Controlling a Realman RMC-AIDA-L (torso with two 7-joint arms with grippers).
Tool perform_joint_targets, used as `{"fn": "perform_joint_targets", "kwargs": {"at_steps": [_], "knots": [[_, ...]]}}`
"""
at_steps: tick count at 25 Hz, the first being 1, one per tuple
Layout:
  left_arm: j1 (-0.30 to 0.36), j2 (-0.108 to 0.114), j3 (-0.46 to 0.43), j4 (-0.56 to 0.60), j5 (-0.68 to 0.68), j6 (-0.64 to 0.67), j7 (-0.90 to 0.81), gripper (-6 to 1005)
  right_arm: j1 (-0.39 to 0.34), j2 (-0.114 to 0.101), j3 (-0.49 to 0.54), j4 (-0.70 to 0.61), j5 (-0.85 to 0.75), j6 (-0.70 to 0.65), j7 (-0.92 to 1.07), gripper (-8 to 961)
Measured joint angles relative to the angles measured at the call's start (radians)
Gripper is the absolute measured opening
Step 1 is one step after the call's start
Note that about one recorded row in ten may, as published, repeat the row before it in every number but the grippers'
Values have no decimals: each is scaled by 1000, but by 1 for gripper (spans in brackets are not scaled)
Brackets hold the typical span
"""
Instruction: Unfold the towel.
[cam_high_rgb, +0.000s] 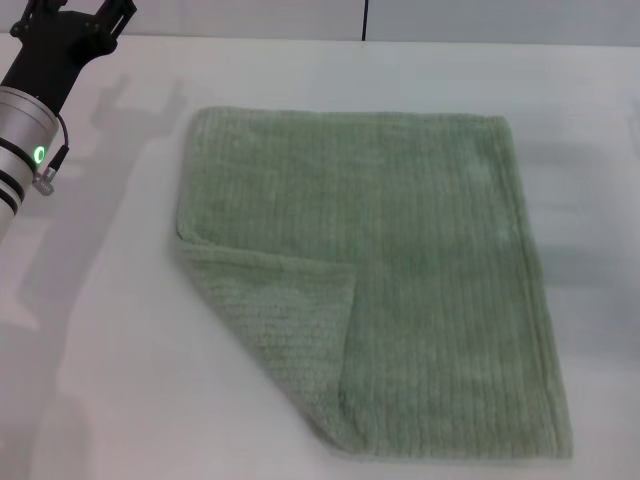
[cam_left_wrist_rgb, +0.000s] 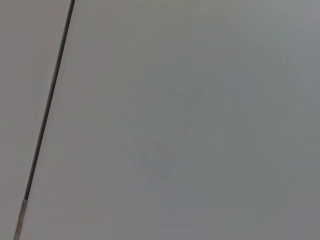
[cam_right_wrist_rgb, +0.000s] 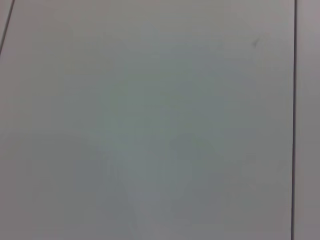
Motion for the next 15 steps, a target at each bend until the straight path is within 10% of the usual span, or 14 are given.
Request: {"fn": "perform_joint_targets", "kwargs": {"at_steps": [15], "knots": [[1, 0, 0, 5, 0, 0, 0, 810, -7, 1, -3, 2, 0, -5, 0, 517]]}}
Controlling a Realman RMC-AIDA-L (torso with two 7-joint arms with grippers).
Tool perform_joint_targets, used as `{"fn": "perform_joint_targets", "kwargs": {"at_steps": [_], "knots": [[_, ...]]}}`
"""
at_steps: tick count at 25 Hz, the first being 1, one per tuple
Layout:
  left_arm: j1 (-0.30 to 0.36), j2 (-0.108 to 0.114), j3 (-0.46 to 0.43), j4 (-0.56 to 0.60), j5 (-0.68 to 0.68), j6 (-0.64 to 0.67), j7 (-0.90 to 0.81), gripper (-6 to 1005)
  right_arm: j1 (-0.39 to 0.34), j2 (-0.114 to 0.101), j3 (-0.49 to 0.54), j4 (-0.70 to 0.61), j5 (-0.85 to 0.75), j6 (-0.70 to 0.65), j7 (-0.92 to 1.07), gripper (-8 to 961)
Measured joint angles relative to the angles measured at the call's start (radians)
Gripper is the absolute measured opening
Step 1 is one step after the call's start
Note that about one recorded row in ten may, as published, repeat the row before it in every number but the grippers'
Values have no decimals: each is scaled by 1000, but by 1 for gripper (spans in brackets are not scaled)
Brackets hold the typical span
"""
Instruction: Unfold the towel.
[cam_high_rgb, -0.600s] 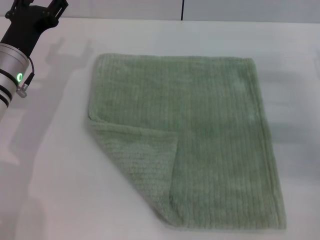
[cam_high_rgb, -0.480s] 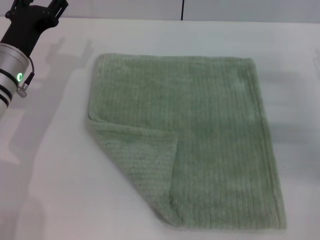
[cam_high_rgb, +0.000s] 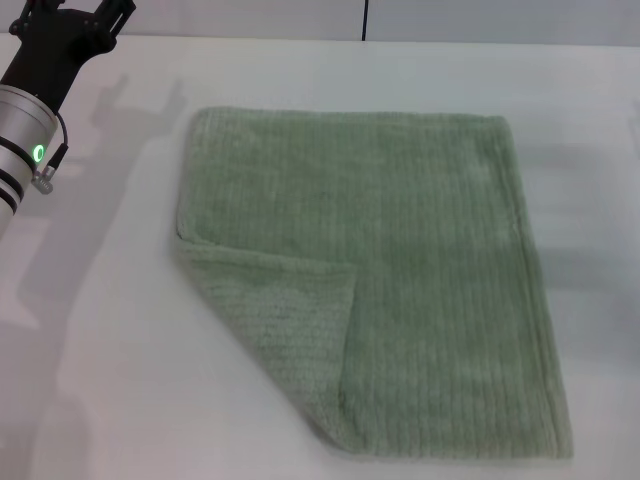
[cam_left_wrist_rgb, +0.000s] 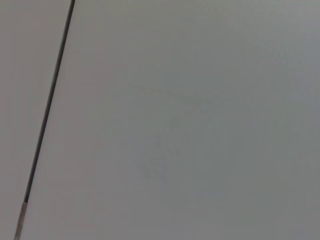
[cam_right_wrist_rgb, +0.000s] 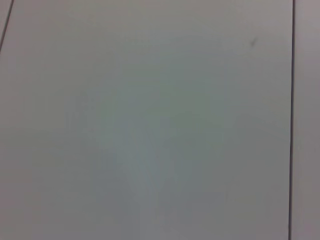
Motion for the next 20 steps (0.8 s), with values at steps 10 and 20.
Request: {"fn": "perform_joint_targets", "kwargs": {"at_steps": [10, 20], "knots": [[2, 0, 0, -7, 0, 4, 0, 810, -4, 2, -58, -9, 0, -28, 9, 470], [12, 0, 0, 1, 0, 23, 0, 809, -12, 0, -160, -171, 0, 231, 158, 102]]}}
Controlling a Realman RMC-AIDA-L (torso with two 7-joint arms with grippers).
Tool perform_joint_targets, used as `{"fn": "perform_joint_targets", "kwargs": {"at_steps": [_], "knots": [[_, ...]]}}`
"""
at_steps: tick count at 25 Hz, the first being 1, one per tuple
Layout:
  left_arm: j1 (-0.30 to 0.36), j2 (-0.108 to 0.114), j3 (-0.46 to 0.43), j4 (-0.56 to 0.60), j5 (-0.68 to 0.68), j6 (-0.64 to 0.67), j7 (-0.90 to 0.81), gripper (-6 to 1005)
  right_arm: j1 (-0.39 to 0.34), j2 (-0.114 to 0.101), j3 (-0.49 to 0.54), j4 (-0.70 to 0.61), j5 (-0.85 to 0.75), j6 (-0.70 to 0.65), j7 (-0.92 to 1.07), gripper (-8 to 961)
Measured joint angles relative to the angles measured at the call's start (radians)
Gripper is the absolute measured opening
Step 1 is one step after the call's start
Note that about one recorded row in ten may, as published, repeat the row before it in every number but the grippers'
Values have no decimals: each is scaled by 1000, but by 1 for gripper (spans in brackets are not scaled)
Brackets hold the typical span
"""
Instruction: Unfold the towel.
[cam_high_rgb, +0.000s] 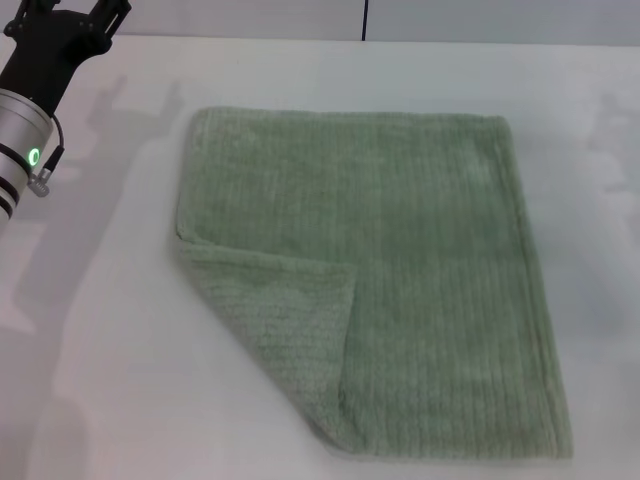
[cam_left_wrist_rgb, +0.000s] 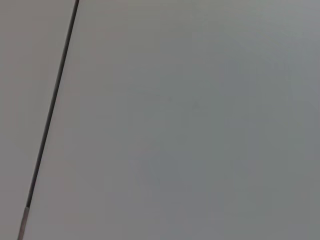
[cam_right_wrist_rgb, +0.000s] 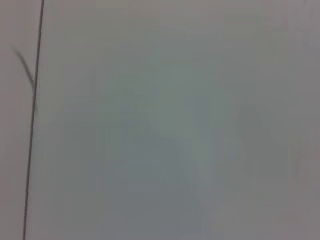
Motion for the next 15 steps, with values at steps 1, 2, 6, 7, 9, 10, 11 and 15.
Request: {"fn": "perform_joint_targets", "kwargs": {"at_steps": [1, 2, 6, 7, 9, 10, 11, 15], "knots": [[0, 0, 0, 0, 0, 0, 0, 809, -3, 0, -10, -26, 0, 36, 2, 60], [1, 0, 0, 1, 0, 0, 0, 809, -6, 0, -24, -63, 0, 95, 3, 17], [1, 2, 0, 3, 0, 0, 0, 809, -26, 0, -75, -196, 0, 279, 3, 7], [1, 3, 0, 3, 0, 0, 0, 809, -34, 0, -91, -232, 0, 309, 4, 5], [1, 3, 0, 5, 0, 0, 1, 808, -50, -1, -119, -298, 0, 383, 5, -1], [1, 3, 0, 6, 0, 0, 1, 808, -59, -1, -134, -345, 0, 439, 5, -3], [1, 3, 0, 7, 0, 0, 1, 808, -66, -2, -146, -381, 0, 478, 6, -3], [1, 3, 0, 16, 0, 0, 2, 808, -86, -3, -189, -539, 0, 692, 6, -1]]}}
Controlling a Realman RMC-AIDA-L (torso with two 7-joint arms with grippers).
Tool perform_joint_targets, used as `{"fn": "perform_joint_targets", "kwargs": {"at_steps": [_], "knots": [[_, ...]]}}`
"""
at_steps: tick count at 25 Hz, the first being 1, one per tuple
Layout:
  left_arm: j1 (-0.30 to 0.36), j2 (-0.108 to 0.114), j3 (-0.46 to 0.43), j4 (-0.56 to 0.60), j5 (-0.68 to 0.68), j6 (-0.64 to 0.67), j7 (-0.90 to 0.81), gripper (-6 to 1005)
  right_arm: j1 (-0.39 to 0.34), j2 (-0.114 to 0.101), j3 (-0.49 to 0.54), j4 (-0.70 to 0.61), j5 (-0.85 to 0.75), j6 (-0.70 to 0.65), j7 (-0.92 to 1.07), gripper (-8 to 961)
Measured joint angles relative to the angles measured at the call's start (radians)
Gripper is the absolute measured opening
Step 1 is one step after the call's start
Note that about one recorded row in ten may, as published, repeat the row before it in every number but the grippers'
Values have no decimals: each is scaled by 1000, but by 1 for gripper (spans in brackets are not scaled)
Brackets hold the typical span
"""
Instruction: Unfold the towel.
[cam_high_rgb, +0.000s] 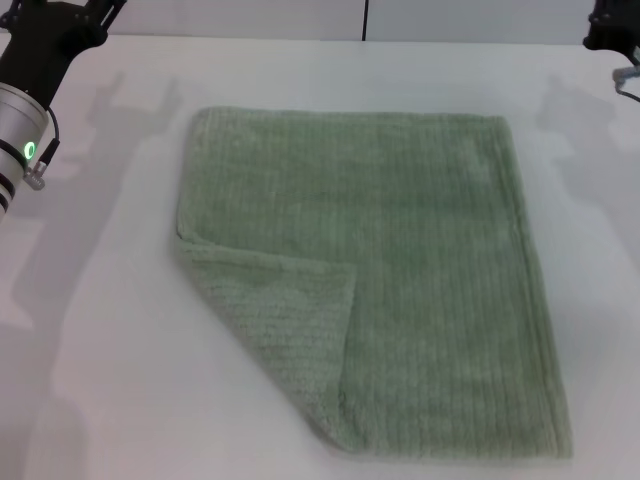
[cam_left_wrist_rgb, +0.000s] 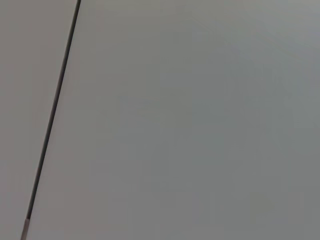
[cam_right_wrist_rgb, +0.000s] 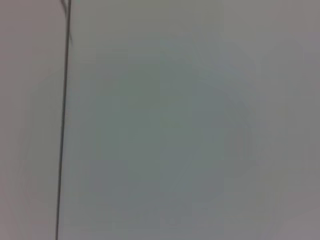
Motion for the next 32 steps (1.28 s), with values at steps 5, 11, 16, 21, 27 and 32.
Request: {"fn": "perform_joint_targets", "kwargs": {"at_steps": [5, 11, 16, 21, 27, 32], "knots": [[-4, 0, 0, 1, 0, 0, 8, 808, 1, 0, -21, -150, 7, 278, 1, -1], [-8, 0, 0, 1, 0, -1, 9, 807, 19, -2, -40, -297, 21, 557, 2, -1], [-5, 1, -2, 11, 0, -1, 9, 807, 62, -10, -35, -377, 97, 758, -5, -1], [-3, 1, -2, 14, -2, -1, 9, 807, 120, -15, -35, -390, 118, 891, -18, -1], [-1, 1, -2, 25, -2, 0, 9, 806, 197, -22, 6, -368, 311, 1035, -176, -1], [1, 0, -2, 26, -2, 5, 9, 806, 223, -27, 79, -357, 458, 1134, -299, -1]]}}
